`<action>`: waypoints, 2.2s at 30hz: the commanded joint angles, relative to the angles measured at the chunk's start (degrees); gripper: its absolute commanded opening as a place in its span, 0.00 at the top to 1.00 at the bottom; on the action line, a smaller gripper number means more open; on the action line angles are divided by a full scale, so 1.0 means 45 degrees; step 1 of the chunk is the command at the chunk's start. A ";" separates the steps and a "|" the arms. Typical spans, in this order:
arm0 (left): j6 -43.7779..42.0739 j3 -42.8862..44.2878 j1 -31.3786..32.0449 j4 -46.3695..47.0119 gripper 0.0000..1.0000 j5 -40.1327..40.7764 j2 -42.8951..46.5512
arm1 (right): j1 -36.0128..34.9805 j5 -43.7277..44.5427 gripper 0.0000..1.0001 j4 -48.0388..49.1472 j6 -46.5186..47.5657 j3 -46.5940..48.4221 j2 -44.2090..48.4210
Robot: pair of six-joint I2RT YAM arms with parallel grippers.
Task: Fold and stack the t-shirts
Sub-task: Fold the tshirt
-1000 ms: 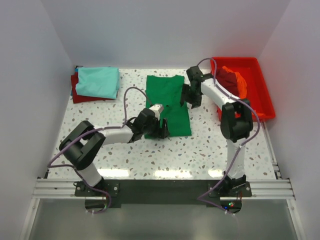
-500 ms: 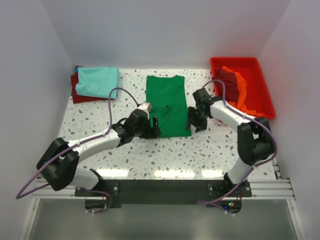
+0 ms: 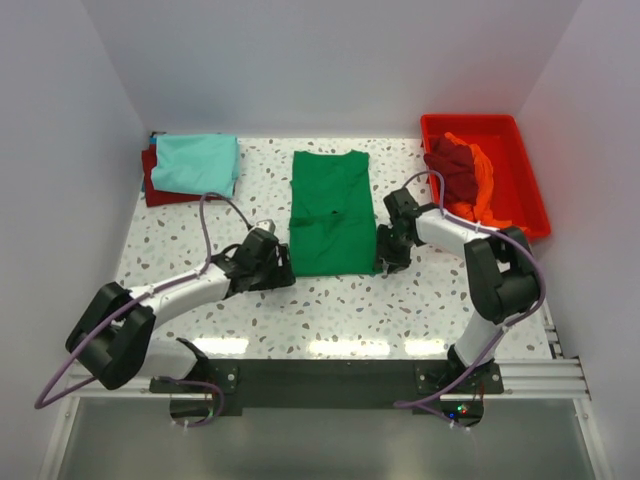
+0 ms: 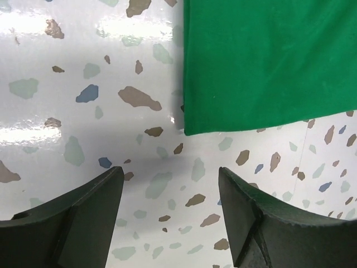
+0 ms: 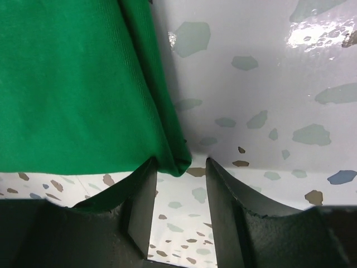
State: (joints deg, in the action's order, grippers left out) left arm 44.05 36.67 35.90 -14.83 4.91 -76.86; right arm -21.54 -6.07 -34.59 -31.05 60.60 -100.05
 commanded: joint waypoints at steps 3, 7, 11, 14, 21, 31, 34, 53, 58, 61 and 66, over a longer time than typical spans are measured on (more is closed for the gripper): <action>0.0445 -0.0471 -0.0302 0.0482 0.29 -0.0289 0.0459 | -0.0038 -0.0234 0.61 0.0791 -0.0034 -0.0399 -0.0344; 0.0464 -0.0589 -0.0341 0.0853 0.30 -0.0581 0.0401 | -0.0038 -0.0253 0.71 0.0948 0.0044 -0.0537 -0.0618; 0.0484 -0.0647 -0.0360 0.1224 0.33 -0.0972 -0.0047 | -0.0038 -0.0293 0.82 0.0968 0.0025 -0.0634 -0.0560; 0.0542 -0.0648 -0.0380 0.1673 0.39 -0.1361 -0.0360 | -0.0038 -0.0331 0.83 0.0909 0.0044 -0.0712 -0.0501; 0.0601 -0.0394 -0.0555 0.2104 0.45 -0.1306 -0.0869 | -0.0038 -0.0468 0.84 0.1026 -0.0054 -0.1083 -0.0365; 0.0523 -0.0199 -0.1044 0.2766 0.55 -0.1597 -0.1786 | -0.0038 -0.0469 0.85 0.1026 -0.0053 -0.1493 -0.0052; 0.0504 -0.0218 -0.1044 0.2943 0.59 -0.1715 -0.2060 | -0.0038 -0.0468 0.85 0.0988 -0.0034 -0.1513 -0.0032; 0.0230 -0.0745 -0.1044 0.1696 1.00 -0.0466 -0.0676 | -0.0038 -0.0020 1.00 0.0129 -0.0073 -0.1513 0.1177; 0.0367 -0.0960 -0.1044 0.0952 1.00 -0.0289 0.0514 | -0.0038 0.0352 1.00 -0.0710 -0.0034 -0.1493 0.1919; 0.0484 -0.0999 -0.0966 0.0582 1.00 -0.0602 0.1236 | -0.0077 0.0313 1.00 -0.1238 -0.0015 -0.1591 0.2583; 0.0698 -0.0883 -0.0635 -0.1170 1.00 -0.0661 0.2547 | -0.0369 0.0391 1.00 -0.2507 -0.0111 -0.1689 0.4240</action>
State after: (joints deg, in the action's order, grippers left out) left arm 46.98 32.88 32.62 -11.84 -0.62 -68.73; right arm -22.63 -8.45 -38.37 -31.57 53.84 -86.32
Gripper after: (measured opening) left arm 0.019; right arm 0.025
